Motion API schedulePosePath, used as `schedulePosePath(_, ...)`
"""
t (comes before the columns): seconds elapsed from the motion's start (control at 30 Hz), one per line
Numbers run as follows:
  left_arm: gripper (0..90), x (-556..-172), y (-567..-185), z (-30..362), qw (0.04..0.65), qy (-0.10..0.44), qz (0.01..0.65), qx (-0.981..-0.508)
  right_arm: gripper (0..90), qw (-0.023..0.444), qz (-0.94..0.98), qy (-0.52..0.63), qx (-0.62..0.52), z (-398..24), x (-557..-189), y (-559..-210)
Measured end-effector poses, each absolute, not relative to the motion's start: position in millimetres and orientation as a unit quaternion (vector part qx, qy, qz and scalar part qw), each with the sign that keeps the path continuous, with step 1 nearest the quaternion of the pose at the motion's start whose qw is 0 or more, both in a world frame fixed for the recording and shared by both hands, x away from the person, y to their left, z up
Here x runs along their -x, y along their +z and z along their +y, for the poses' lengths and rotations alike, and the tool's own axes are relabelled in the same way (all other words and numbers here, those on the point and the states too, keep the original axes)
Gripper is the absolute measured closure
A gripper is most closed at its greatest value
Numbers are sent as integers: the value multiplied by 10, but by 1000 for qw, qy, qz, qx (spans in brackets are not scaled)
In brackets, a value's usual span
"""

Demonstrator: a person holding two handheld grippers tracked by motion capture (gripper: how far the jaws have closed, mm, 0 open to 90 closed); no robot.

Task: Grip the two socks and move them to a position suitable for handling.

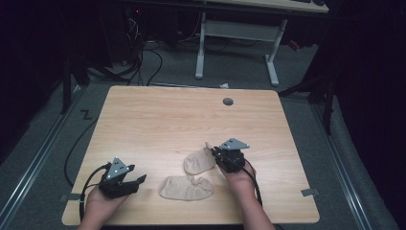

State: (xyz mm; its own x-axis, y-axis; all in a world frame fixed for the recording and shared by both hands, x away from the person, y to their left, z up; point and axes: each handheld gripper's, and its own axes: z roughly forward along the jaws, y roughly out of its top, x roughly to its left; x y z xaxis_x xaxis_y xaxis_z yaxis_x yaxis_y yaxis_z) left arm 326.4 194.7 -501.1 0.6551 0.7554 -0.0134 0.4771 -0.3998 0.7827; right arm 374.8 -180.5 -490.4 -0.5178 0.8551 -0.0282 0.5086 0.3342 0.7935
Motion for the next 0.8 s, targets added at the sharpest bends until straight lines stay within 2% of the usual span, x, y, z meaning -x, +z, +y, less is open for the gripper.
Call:
schedulePosePath(0.33, 408, -3404, -5008, 1637, 392, 171, 347, -835, 765, 222, 782, 338, -475, -2127, -3659, -5047)
schedulePosePath(0.7, 418, -3586, -5053, 1203, 387, 148, 338, -845, 615, 223, 767, 334, -501, -2372, -3483, -5100)
schedulePosePath(0.8, 401, -3639, -5033, 1083, 396, 131, 345, -841, 601, 224, 768, 332, -499, -2390, -3463, -5114)
